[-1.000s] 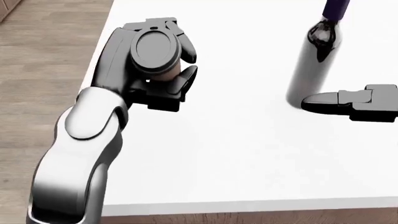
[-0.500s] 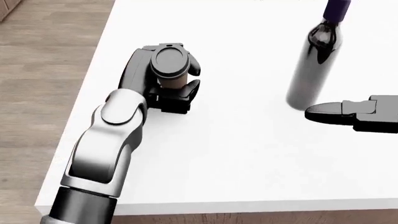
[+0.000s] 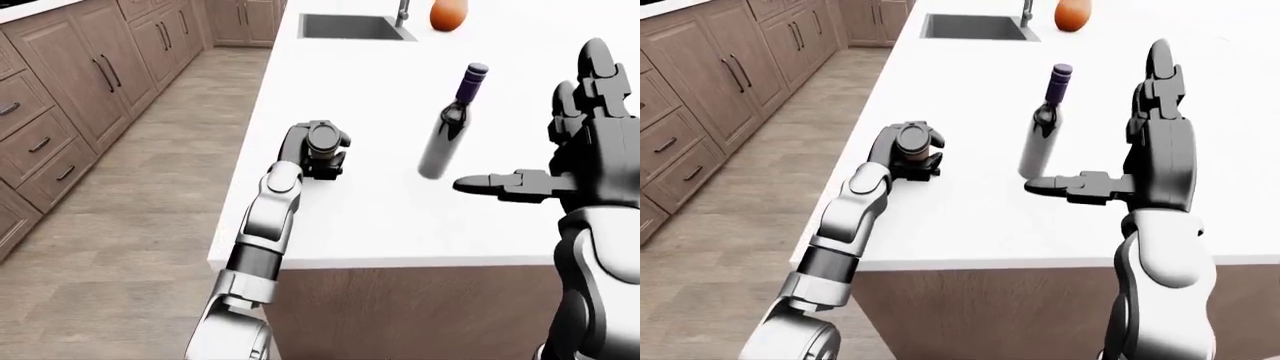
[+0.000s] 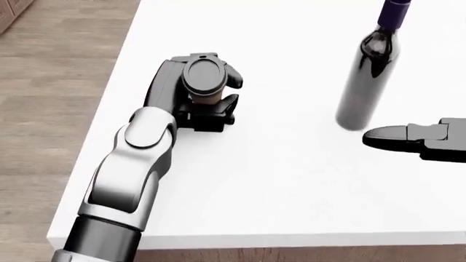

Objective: Move the drinks to the dining counter.

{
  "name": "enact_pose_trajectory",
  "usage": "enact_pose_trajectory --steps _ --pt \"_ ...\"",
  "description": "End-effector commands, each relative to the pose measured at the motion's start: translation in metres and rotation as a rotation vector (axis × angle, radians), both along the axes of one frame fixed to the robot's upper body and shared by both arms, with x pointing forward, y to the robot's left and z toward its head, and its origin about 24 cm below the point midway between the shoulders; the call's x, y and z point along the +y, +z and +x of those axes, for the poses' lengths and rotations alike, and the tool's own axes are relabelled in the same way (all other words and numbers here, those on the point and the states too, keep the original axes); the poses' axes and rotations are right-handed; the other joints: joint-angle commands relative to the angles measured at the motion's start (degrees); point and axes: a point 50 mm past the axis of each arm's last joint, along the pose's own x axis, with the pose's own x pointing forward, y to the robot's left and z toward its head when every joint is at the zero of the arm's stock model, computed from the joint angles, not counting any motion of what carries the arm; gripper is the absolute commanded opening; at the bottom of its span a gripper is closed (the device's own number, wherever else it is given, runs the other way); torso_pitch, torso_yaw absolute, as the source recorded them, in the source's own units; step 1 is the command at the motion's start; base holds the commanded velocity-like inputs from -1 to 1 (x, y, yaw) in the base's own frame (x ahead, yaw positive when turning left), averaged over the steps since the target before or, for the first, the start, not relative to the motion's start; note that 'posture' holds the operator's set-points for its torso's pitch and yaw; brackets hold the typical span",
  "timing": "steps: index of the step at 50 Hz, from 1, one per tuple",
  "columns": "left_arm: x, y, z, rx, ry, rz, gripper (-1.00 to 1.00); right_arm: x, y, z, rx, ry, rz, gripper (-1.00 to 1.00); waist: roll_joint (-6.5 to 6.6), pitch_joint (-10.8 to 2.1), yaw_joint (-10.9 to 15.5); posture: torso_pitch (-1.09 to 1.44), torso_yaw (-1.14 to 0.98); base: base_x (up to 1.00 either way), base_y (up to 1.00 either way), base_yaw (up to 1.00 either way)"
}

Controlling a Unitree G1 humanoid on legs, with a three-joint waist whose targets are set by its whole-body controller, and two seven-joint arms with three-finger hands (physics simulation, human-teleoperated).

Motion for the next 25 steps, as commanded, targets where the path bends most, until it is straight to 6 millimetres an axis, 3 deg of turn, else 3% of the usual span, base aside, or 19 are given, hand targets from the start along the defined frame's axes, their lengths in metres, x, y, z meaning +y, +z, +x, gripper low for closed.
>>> enact_pose_trajectory --steps 1,6,13,18,25 --pt "-0.003 0.023 0.000 -0.088 -0.010 -0.015 -0.36 0.001 0.010 -0.004 -0.064 0.000 -0.023 1.00 -0.23 -1.19 0.0 0.00 0.00 0.00 0.00 0.00" --pt "-0.003 0.024 0.001 -0.090 -0.011 -0.018 -0.12 0.002 0.010 0.003 -0.063 -0.005 -0.024 1.00 -0.21 -1.17 -0.1 0.00 0.00 0.00 0.00 0.00" --pt "-0.003 0.021 0.002 -0.084 -0.011 -0.019 -0.03 0.003 0.008 0.009 -0.060 -0.006 -0.024 1.00 -0.16 -1.13 -0.1 0.00 0.00 0.00 0.00 0.00" --pt "-0.003 0.022 0.002 -0.086 -0.015 -0.018 0.22 0.002 0.009 0.002 -0.062 -0.005 -0.023 1.00 -0.20 -1.21 0.0 0.00 0.00 0.00 0.00 0.00" --pt "-0.003 0.022 0.002 -0.087 -0.012 -0.018 0.27 0.003 0.007 0.007 -0.061 -0.004 -0.020 1.00 -0.18 -1.19 -0.1 0.00 0.00 0.00 0.00 0.00"
